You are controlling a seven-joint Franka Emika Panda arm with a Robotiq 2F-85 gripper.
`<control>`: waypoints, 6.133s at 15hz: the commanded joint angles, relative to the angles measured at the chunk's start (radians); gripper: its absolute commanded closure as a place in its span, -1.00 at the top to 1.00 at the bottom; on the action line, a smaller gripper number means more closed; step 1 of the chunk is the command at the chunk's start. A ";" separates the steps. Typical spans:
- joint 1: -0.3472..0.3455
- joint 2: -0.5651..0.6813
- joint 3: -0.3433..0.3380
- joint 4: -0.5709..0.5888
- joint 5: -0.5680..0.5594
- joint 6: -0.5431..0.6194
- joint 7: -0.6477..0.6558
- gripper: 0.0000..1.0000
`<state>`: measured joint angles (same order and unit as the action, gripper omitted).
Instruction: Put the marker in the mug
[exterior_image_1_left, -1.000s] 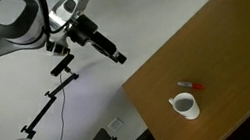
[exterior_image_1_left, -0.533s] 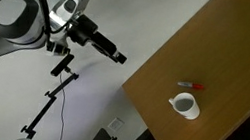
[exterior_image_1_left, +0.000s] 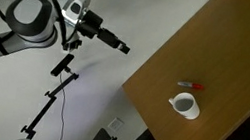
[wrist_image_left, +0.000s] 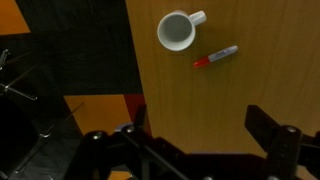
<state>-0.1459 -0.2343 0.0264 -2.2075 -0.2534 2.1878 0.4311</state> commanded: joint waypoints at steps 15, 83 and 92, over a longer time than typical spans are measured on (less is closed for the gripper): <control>0.109 0.271 0.004 0.131 -0.009 0.071 0.476 1.00; 0.189 1.240 -0.212 0.752 0.343 0.323 0.935 0.05; 0.203 1.194 -0.215 0.729 0.334 0.300 0.929 -0.89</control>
<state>0.0379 0.9879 -0.1770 -1.4726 0.0685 2.5238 1.3452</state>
